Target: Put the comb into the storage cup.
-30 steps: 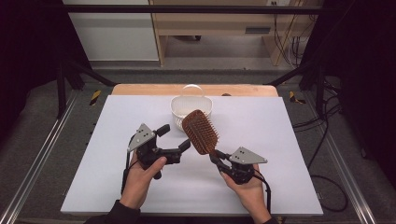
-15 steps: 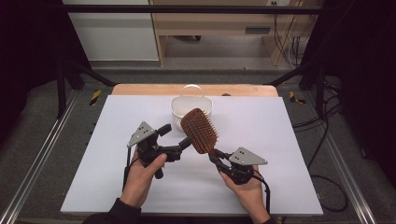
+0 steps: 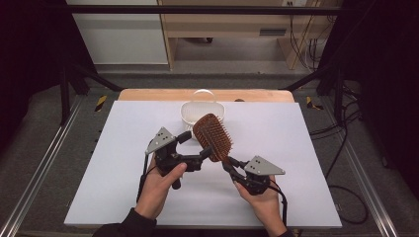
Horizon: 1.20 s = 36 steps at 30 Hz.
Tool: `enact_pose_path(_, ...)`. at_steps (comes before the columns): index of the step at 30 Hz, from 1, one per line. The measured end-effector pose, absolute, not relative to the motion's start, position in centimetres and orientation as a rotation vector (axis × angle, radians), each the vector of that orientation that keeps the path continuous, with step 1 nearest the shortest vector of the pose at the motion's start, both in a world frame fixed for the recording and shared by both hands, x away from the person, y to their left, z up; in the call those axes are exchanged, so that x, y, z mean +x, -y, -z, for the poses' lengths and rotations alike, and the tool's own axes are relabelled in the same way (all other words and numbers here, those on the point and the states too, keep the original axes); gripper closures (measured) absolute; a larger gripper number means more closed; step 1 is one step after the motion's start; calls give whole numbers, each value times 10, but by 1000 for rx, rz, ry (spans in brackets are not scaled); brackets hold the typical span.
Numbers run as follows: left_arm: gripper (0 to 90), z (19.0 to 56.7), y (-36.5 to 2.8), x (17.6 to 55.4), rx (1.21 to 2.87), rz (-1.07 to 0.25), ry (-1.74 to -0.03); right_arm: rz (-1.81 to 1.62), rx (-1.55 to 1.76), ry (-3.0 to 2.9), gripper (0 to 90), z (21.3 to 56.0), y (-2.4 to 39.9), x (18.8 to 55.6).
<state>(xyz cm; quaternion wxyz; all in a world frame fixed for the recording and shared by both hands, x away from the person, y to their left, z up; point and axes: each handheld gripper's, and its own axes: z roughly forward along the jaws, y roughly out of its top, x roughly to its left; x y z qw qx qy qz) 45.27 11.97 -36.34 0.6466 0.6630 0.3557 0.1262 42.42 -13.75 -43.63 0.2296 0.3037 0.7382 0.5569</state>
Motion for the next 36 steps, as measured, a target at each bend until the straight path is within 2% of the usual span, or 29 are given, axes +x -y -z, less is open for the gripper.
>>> enact_pose_path(4,87,359,-113,462,1490,-251,-825,-1535,814,-2033,729,437,134,423)
enact_pose_path(6,153,359,-112,463,1477,-247,-831,-1538,804,-2032,729,437,133,422)
enact_pose_path(8,197,360,-113,466,1442,-190,-859,-1545,798,-2026,728,436,133,421)
enact_pose_path(10,280,360,-113,467,1439,-184,-857,-1546,795,-2024,729,435,133,420)
enact_pose_path(26,405,361,-104,474,1431,-170,-904,-1552,813,-2017,728,438,132,422)
enact_pose_path(29,474,360,-104,474,1417,-136,-900,-1532,802,-2022,727,440,132,422)
enact_pose_path(36,506,355,-101,470,1404,-130,-903,-1548,799,-2015,726,440,132,423)
